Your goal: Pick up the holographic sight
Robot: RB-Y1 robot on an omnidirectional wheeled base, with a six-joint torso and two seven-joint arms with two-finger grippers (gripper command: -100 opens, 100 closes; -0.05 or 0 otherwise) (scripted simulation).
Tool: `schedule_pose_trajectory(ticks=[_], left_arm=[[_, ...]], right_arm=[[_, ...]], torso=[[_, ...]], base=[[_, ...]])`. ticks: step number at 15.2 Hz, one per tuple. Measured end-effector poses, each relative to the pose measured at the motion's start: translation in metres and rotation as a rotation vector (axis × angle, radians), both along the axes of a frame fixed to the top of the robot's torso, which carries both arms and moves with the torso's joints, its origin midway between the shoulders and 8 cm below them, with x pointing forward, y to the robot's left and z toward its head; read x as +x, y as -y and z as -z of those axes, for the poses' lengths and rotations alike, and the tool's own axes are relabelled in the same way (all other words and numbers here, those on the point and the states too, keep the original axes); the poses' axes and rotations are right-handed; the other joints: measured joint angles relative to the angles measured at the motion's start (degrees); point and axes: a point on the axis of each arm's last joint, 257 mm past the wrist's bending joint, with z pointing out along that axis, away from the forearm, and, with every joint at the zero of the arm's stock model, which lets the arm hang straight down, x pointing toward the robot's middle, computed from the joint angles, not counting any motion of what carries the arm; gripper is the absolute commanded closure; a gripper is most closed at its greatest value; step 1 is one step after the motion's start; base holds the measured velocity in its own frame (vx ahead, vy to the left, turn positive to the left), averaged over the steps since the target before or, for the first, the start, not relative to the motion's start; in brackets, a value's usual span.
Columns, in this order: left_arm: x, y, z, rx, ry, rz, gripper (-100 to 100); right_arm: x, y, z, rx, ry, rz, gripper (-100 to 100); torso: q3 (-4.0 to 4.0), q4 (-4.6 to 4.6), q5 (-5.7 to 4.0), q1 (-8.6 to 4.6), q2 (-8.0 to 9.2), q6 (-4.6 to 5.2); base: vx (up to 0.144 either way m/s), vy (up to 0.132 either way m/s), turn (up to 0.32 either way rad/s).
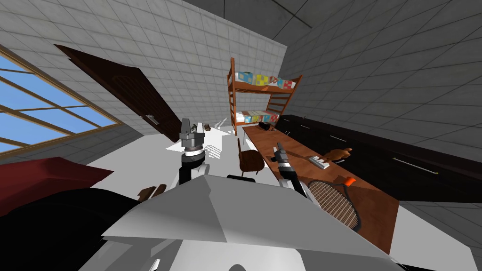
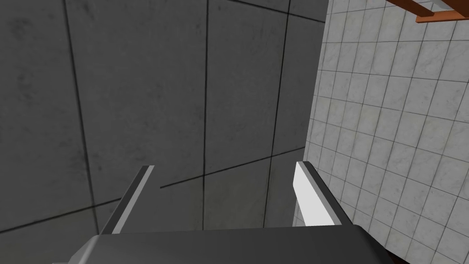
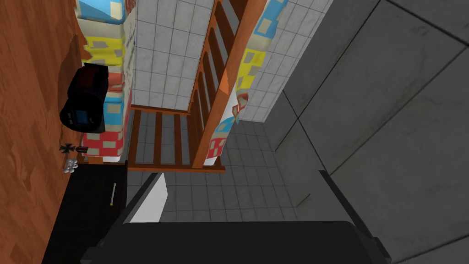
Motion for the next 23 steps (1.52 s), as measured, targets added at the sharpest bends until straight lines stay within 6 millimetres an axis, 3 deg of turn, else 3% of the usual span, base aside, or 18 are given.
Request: schedule_pose_trajectory(ticks=[2,8,10,16,23], left_arm=[[0.000,0.000,0.000,0.000,0.000,0.000,0],[0.000,0.000,0.000,0.000,0.000,0.000,0],[0.000,0.000,0.000,0.000,0.000,0.000,0],[0.000,0.000,0.000,0.000,0.000,0.000,0],[0.000,0.000,0.000,0.000,0.000,0.000,0]], right_arm=[[0.002,0.001,0.009,-0.008,-0.022,0.006,-100],[0.002,0.002,0.011,-0.011,-0.025,0.006,-100],[0.006,0.007,0.033,-0.023,-0.071,0.020,-100],[-0.017,0.046,0.115,-0.089,-0.275,0.079,-100],[-0.019,0.048,0.121,-0.098,-0.300,0.086,-100]], torso=[[0.00,0.00,0.01,0.01,0.00,0.00],[0.00,0.00,-0.01,-0.10,0.01,0.00],[0.00,-0.01,0.01,0.13,0.00,-0.01],[0.01,0.00,0.09,0.38,0.02,0.00],[0.01,0.01,-0.02,-0.11,0.01,0.00]], base=[[0.000,0.016,0.005],[0.000,0.002,0.007],[-0.002,0.107,0.050],[0.001,0.110,-0.011],[-0.001,-0.001,0.013]])
